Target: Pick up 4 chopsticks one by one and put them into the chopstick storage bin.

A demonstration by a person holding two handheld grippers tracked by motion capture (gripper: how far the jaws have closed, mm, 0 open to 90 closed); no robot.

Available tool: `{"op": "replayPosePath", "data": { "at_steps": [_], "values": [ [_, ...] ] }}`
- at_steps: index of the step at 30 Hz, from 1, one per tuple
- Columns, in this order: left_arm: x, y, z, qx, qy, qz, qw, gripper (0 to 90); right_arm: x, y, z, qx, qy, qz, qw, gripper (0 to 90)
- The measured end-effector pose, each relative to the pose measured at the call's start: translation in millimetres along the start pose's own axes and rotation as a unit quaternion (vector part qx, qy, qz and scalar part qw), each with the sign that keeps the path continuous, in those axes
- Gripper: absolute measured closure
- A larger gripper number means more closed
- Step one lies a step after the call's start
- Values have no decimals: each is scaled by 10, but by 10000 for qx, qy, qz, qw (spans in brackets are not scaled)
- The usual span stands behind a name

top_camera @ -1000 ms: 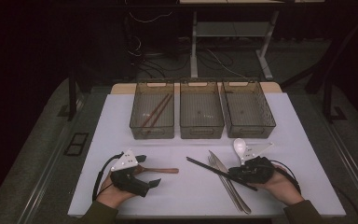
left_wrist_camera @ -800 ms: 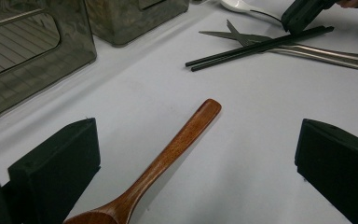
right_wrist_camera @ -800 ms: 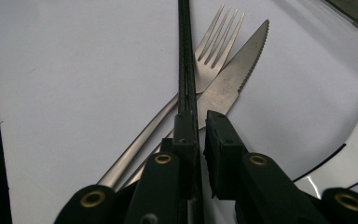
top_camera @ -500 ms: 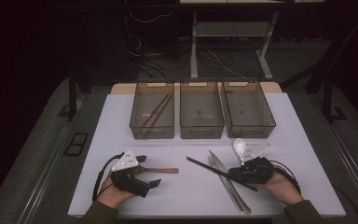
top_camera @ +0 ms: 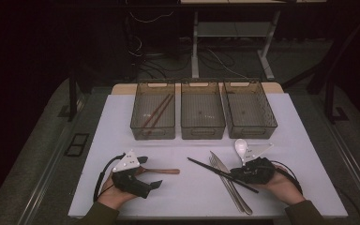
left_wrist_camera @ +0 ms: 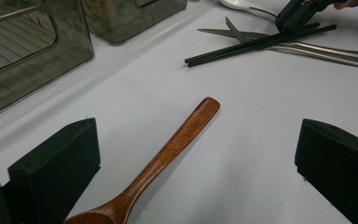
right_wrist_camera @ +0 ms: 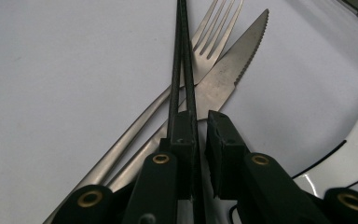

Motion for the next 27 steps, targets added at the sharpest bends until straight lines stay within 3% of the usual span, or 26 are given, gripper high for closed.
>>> {"op": "replayPosePath", "data": {
  "at_steps": [27],
  "values": [
    [2,-9,-6,10,-24,21,10000,0,6,-38,-8,-125,206,62,9997,844]
  ]
}}
Point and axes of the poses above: each handheld gripper's, and its own axes: y roughly backward along the jaws, x roughly out of its underside, z roughly to its left, the point moved 5 cm from there along -y, roughly forward along the jaws, and after that the axes turned 5 degrees about z, right-handed, at the moved point
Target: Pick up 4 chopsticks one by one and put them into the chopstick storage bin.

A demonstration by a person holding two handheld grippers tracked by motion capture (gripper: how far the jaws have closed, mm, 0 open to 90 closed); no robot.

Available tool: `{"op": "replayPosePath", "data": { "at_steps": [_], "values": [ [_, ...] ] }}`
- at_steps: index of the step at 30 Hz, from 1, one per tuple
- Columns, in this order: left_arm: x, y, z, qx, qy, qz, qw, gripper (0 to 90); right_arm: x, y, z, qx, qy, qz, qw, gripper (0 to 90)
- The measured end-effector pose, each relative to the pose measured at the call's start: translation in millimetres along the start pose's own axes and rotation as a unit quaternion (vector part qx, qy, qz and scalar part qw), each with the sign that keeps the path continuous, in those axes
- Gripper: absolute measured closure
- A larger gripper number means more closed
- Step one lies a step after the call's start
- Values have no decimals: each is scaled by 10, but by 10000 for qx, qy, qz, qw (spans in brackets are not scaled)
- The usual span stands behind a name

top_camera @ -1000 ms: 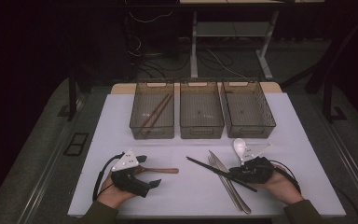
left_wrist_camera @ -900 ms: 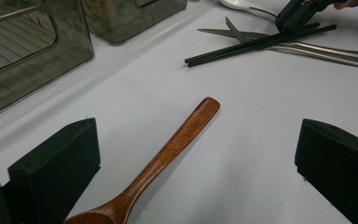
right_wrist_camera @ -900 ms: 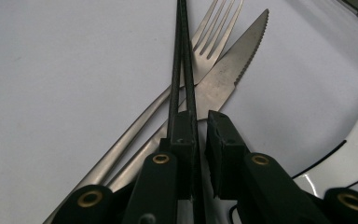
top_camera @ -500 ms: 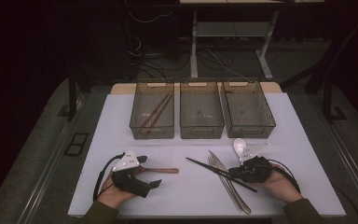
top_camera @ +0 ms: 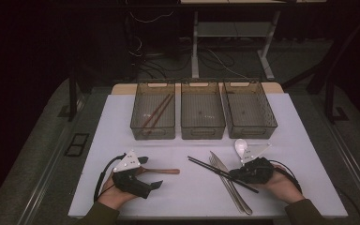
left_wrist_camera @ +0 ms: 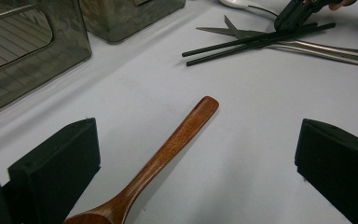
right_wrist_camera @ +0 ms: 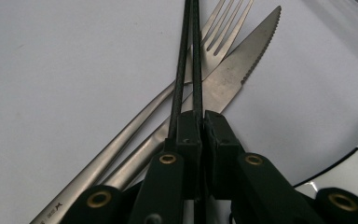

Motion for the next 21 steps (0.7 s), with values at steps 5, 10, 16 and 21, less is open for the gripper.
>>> {"op": "replayPosePath", "data": {
  "at_steps": [5,10,16,21],
  "values": [
    [1,2,1,1,0,12,10000,0,-4,8,2,-28,18,-21,10000,847],
    [2,2,3,1,-4,20,10000,0,-15,34,0,-60,2,-108,9999,848],
    [3,-1,1,2,-9,16,10000,0,-23,62,-3,-95,-11,-196,9998,848],
    [4,-3,1,7,-10,22,10000,0,-32,100,-14,-105,-43,-318,9994,848]
  ]
}}
Point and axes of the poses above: each handheld gripper's, and its own axes: y roughly backward along the jaws, x roughly out of its underside, z roughly to its left, the point moved 5 cm from there along -y, roughly forward along the jaws, and after that the axes turned 5 degrees about z, right-handed, at the moved point
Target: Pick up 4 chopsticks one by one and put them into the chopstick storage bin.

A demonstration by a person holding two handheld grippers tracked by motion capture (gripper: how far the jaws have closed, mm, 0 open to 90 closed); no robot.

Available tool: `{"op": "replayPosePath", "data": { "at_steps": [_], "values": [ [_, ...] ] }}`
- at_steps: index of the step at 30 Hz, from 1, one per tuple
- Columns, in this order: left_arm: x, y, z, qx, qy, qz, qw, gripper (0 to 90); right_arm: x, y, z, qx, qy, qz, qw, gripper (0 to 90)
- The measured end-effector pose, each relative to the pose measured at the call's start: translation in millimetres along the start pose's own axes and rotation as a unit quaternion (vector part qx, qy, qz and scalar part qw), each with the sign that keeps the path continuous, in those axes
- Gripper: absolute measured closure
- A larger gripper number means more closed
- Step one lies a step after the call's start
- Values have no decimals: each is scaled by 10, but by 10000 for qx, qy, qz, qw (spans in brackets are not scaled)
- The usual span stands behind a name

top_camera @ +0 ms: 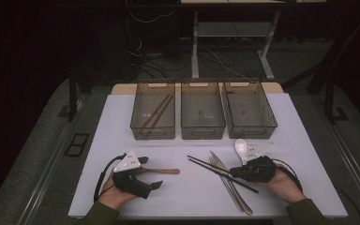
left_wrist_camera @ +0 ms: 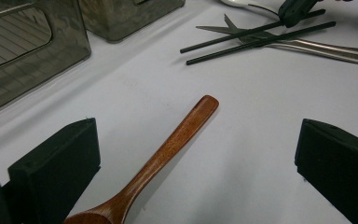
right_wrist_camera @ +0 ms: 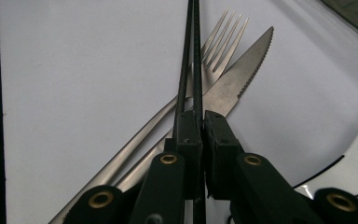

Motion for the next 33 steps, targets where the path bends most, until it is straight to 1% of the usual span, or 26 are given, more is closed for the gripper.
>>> {"op": "replayPosePath", "data": {
  "at_steps": [2,7,12,15,18,21,26,29,33],
  "values": [
    [-1,1,0,1,4,-4,10000,0,-10,18,-3,-27,3,-92,10000,848],
    [3,-1,3,-9,1,7,10000,0,-28,62,5,-36,-22,-199,9998,848],
    [8,-5,9,-10,5,26,10000,0,-47,98,1,-47,-80,-284,9996,848],
    [19,-13,19,-16,-10,42,10000,0,-76,129,-2,-63,-125,-393,9991,848],
    [15,-14,19,-5,12,1,10000,0,-112,166,-8,-72,-161,-476,9987,847],
    [7,-14,12,10,5,-15,10000,0,-150,185,-16,-42,-177,-500,9986,847],
    [-15,-15,12,59,88,-118,9999,0,-218,210,-31,-3,-221,-565,9982,847],
    [-19,-24,3,65,107,-113,9999,0,-258,219,-41,30,-217,-601,9980,847],
    [-24,-33,-16,87,152,-128,9998,0,-321,228,-60,46,-273,-648,9975,848]
  ]
}}
Point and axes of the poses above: each handheld gripper's, and its own axes: y roughly backward along the jaws, x roughly out of its underside, z roughly to its left, the point moved 5 cm from there along -y, roughly forward along the jaws, and after that the axes turned 5 degrees about z, right-handed, at the moved point
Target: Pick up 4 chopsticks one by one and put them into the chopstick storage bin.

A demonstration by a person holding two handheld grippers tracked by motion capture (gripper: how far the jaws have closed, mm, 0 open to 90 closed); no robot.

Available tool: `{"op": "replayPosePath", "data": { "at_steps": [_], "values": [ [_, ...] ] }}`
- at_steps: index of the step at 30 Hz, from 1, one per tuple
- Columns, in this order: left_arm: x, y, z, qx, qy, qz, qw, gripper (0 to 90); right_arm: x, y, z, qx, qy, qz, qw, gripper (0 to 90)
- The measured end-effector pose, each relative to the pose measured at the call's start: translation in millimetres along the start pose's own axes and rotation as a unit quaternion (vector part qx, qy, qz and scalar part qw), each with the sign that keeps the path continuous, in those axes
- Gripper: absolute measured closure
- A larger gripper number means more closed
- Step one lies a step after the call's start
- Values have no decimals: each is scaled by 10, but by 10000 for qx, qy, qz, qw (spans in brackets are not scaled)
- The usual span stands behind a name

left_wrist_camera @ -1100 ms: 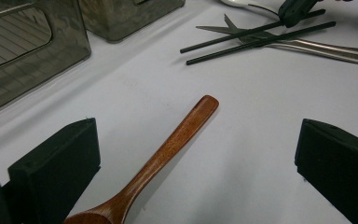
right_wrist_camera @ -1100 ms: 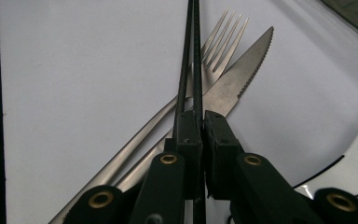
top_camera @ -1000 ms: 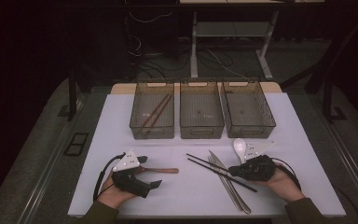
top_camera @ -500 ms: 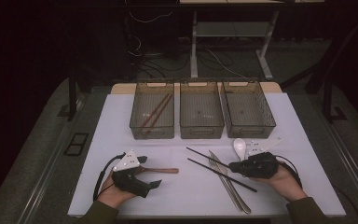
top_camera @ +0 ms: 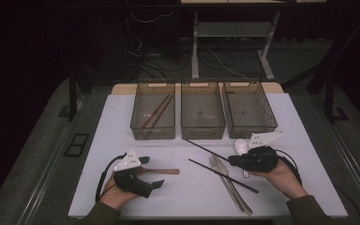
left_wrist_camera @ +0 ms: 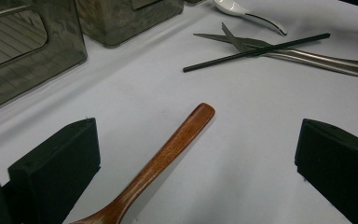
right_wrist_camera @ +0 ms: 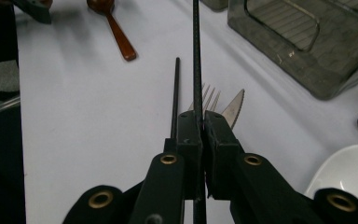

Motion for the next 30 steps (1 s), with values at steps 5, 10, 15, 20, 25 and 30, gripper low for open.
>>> {"op": "replayPosePath", "data": {
  "at_steps": [5,10,15,20,25,30],
  "values": [
    [-1,-1,-8,15,9,11,10000,0,-63,-6,-20,56,-41,-44,10000,848],
    [-6,6,-2,10,30,-30,10000,0,-141,0,-19,96,-58,-102,9999,847],
    [-10,12,-6,15,53,-49,10000,0,-235,-16,-19,106,-45,-138,9998,847],
    [-21,17,-4,-33,49,-36,10000,0,-336,-38,-30,110,-50,-188,9997,848],
    [-28,27,4,-18,109,-17,9999,0,-450,-57,-39,149,-53,-213,9996,847],
    [-31,34,-12,-77,50,-45,9999,0,-564,-105,-47,224,-86,-223,9995,847]
  ]
}}
Point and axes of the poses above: each handheld gripper's, and its own axes: y roughly backward along the jaws, x roughly out of its underside, z roughly to its left, the point moved 5 cm from there along -y, roughly forward along the jaws, and after that the axes turned 5 degrees about z, right-handed, at the moved point
